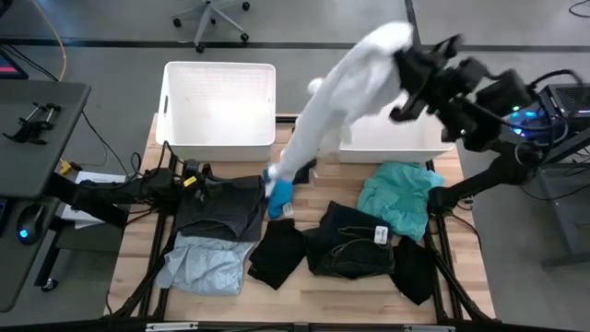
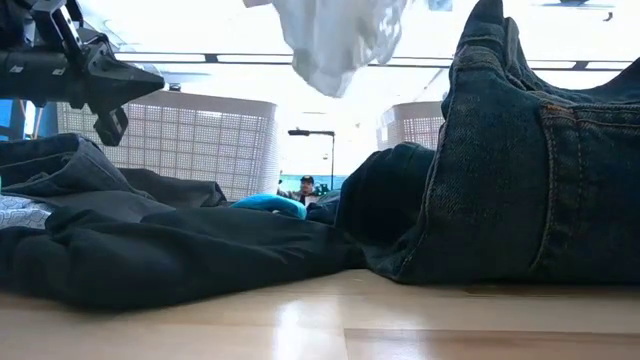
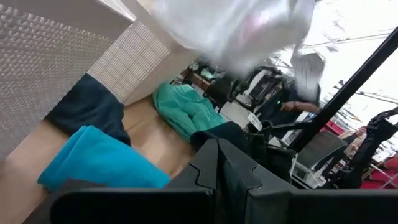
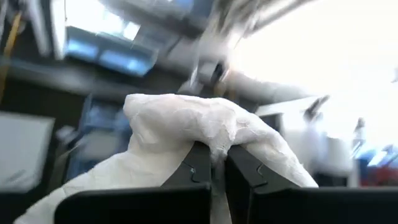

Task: Sort clothes
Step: Put the white dress into the right white laundry organizer

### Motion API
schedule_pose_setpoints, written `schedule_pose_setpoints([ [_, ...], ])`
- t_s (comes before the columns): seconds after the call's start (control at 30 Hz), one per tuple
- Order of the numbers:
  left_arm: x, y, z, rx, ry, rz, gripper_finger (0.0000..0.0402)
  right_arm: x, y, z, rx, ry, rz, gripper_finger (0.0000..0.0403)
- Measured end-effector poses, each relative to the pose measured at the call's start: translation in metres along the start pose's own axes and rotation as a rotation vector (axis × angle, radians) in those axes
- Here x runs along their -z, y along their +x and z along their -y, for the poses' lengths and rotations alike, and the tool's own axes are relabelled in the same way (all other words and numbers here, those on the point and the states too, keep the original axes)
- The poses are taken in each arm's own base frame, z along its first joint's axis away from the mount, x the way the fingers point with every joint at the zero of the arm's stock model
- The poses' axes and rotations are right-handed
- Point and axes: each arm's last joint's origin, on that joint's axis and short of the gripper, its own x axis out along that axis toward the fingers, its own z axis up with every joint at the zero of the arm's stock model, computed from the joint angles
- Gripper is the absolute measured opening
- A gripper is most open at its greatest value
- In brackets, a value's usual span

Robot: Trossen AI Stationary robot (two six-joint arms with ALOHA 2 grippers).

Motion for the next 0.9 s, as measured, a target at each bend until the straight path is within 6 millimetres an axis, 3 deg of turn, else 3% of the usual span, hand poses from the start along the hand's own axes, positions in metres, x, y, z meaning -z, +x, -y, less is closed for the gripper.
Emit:
schedule_pose_setpoints([
  [0.27,-0.009,-0.001,0.005,0.055,-0.013,0.091,0.0001,-0.041,-0.001,0.042,0.189,-0.227,0.112,0.0002],
  [0.33,-0.008,0.0,0.005,0.05,-0.012,0.086,0.0001,-0.052,-0.005,0.053,0.228,-0.261,0.06,0.0002],
  [0.43,-0.008,0.0,0.005,0.04,-0.012,0.086,0.0001,-0.049,-0.008,0.067,0.311,-0.295,-0.135,0.0002],
  [0.53,-0.008,0.0,0.004,0.028,-0.015,0.095,0.0001,-0.026,-0.01,0.078,0.366,-0.286,-0.356,0.0002],
  [0.73,-0.008,0.0,0.004,0.023,-0.021,0.098,0.0001,0.046,-0.011,0.103,0.423,-0.219,-0.735,0.0002],
  [0.9,-0.008,0.0,0.004,0.024,-0.023,0.098,0.0001,0.1,-0.023,0.118,0.404,-0.067,-1.022,0.0002],
])
